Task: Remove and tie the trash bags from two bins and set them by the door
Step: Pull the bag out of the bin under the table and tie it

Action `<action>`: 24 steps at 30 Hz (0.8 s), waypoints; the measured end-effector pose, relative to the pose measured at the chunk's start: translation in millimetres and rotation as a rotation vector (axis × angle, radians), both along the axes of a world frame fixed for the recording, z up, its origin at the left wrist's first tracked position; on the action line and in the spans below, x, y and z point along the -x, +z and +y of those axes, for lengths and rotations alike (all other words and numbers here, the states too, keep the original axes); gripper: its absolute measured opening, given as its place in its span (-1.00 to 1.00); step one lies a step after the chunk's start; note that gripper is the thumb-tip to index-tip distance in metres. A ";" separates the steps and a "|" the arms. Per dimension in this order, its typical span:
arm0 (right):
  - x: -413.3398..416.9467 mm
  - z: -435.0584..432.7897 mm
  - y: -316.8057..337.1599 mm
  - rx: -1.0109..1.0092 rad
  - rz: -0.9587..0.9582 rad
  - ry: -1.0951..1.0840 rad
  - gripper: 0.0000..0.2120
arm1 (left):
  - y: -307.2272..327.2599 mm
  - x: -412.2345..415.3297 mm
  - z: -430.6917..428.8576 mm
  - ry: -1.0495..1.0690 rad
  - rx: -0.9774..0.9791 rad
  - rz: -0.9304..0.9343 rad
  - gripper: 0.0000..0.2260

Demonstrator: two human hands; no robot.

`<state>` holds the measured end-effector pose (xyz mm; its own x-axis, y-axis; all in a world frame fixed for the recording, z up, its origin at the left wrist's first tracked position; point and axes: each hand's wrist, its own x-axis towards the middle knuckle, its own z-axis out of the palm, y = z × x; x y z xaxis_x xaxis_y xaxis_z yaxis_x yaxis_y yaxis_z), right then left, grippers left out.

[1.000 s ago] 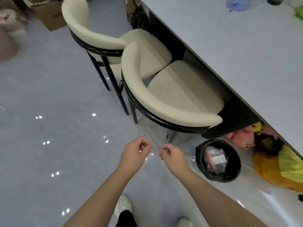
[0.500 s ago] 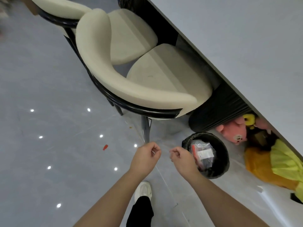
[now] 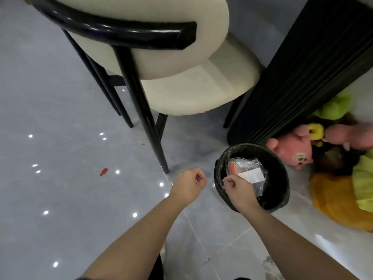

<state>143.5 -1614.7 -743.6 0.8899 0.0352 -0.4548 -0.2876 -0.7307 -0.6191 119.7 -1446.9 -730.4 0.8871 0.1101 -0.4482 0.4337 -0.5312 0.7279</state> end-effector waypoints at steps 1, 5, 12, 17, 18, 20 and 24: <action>-2.2 -3.1 -11.1 0.001 -0.016 -0.005 -0.86 | -11.6 -4.2 -4.3 -0.009 0.000 0.013 -0.89; -13.4 -10.3 -46.8 0.019 -0.091 -0.017 -0.85 | -51.3 -24.4 -18.7 -0.014 0.094 0.129 -0.90; -29.7 -20.3 -77.5 0.077 -0.234 -0.020 -0.83 | -84.3 -59.0 -44.9 0.023 0.249 0.255 -0.87; -26.7 -23.4 -83.0 0.039 -0.268 0.001 -0.85 | -97.1 -62.3 -55.0 0.049 0.227 0.273 -0.85; -25.8 -22.8 -83.3 0.025 -0.281 -0.005 -0.85 | -97.3 -62.4 -54.8 0.066 0.226 0.279 -0.84; -23.9 -21.2 -83.4 -0.003 -0.314 -0.018 -0.85 | -95.8 -62.0 -49.6 0.076 0.201 0.295 -0.85; -15.6 -18.3 -82.5 -0.119 -0.304 -0.062 -0.86 | -86.6 -54.4 -24.9 0.058 0.175 0.368 -0.87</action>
